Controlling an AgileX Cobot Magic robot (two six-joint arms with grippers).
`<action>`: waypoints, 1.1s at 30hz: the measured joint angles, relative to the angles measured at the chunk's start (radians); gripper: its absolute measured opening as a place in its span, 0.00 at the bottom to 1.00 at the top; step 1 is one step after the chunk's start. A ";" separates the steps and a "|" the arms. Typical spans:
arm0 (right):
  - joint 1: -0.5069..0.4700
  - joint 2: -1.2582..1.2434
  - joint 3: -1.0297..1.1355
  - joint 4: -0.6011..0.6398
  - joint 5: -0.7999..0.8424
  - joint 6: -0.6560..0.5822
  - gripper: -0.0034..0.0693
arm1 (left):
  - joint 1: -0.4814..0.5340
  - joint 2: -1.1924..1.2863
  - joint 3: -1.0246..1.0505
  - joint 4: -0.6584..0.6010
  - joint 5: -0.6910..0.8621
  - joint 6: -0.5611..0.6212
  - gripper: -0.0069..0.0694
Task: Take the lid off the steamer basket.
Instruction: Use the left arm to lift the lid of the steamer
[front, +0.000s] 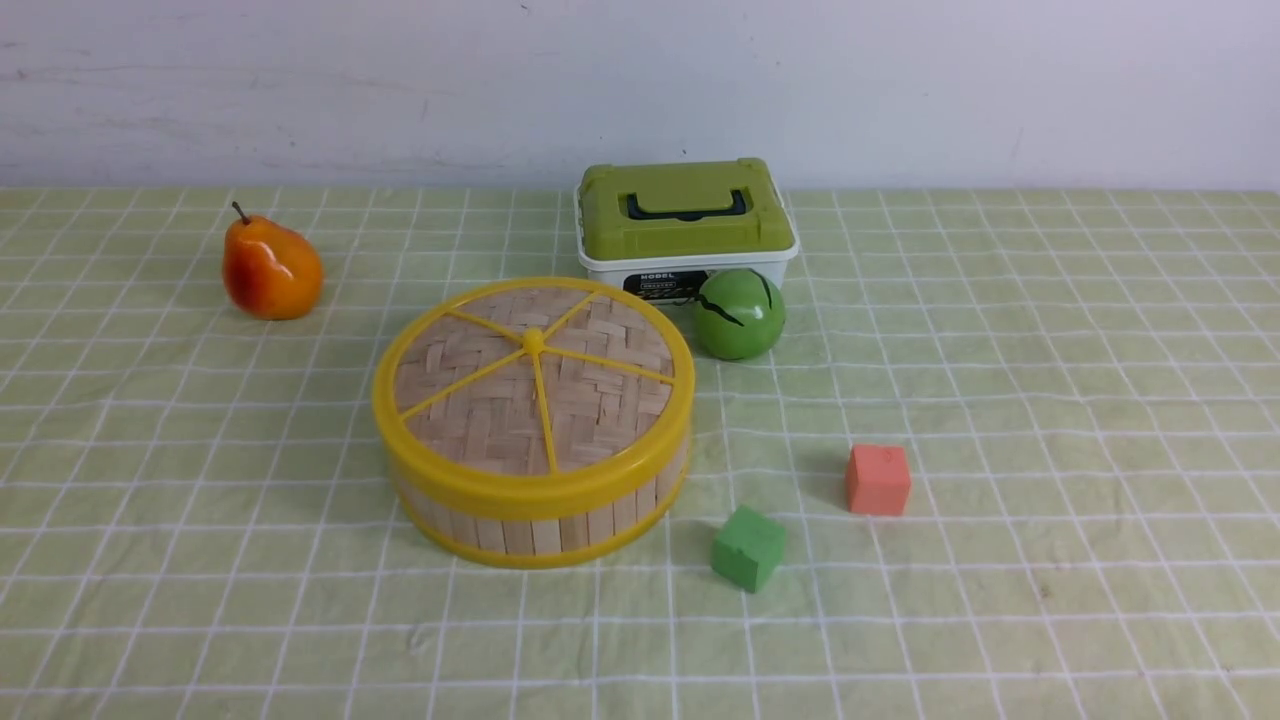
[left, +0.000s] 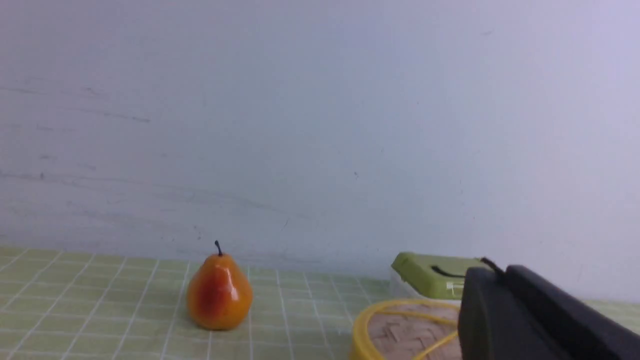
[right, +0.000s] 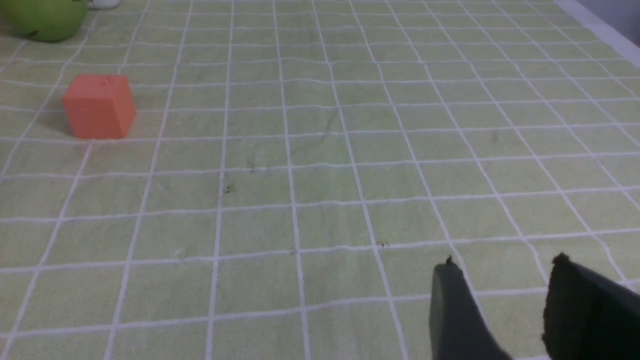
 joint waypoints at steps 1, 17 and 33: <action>0.000 0.000 0.000 0.000 0.000 0.000 0.38 | 0.000 0.000 0.000 -0.001 -0.017 -0.015 0.12; 0.000 0.000 0.000 0.000 0.000 0.000 0.38 | 0.000 0.190 -0.428 0.007 0.240 -0.310 0.12; 0.000 0.000 0.000 0.000 0.000 0.000 0.38 | 0.000 1.073 -1.142 -0.152 0.865 -0.068 0.12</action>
